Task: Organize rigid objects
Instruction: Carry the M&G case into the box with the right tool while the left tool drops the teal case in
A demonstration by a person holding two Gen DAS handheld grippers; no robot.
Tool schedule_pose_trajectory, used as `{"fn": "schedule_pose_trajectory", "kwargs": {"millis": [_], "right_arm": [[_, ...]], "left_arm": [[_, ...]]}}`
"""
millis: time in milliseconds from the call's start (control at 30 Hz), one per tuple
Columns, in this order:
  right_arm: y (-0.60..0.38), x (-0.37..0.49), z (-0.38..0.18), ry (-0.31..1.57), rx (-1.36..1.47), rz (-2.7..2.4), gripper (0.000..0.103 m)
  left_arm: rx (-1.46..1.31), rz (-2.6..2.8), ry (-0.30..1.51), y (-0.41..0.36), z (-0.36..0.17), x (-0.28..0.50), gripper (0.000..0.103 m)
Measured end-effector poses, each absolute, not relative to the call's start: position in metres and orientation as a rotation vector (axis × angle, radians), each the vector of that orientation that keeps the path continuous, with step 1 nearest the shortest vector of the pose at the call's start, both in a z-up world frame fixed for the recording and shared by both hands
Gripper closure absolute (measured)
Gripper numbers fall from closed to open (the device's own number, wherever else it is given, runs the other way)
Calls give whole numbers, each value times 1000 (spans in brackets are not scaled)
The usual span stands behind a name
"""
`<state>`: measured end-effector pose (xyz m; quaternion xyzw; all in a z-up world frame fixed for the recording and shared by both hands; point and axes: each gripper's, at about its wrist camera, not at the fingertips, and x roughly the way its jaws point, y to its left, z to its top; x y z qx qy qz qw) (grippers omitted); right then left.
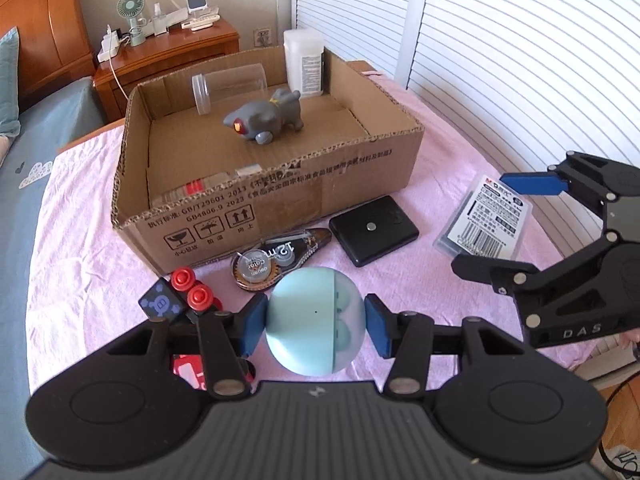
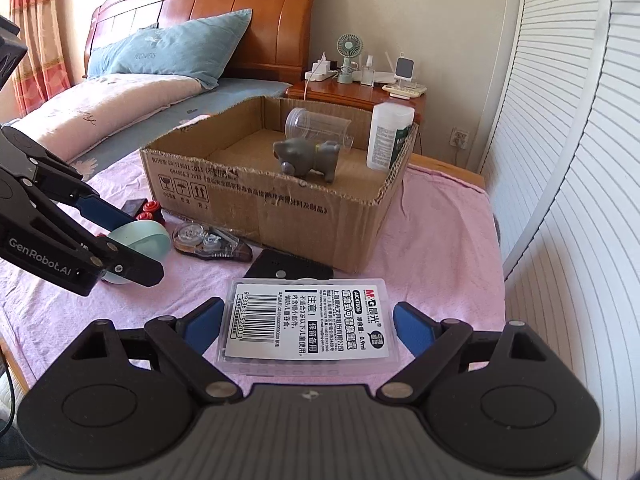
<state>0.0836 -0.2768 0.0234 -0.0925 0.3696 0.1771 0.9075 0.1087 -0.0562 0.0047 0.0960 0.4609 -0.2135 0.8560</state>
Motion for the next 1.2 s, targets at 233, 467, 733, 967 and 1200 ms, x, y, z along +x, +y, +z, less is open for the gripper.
{"fn": "schedule_pose_trajectory", "kwargs": {"millis": [233, 467, 733, 967, 1200], "right_arm": [[-266, 110, 61, 664, -212, 393, 10], [-243, 169, 69, 669, -212, 420, 10], [-233, 206, 49, 726, -204, 359, 0], [-244, 179, 49, 800, -127, 277, 0], [-251, 147, 53, 853, -7, 218, 0]], "left_arm": [[182, -442, 926, -40, 34, 118, 51], [176, -402, 880, -27, 51, 136, 51], [156, -351, 852, -14, 58, 171, 51], [156, -332, 853, -14, 57, 202, 51], [152, -295, 884, -22, 44, 247, 51]]}}
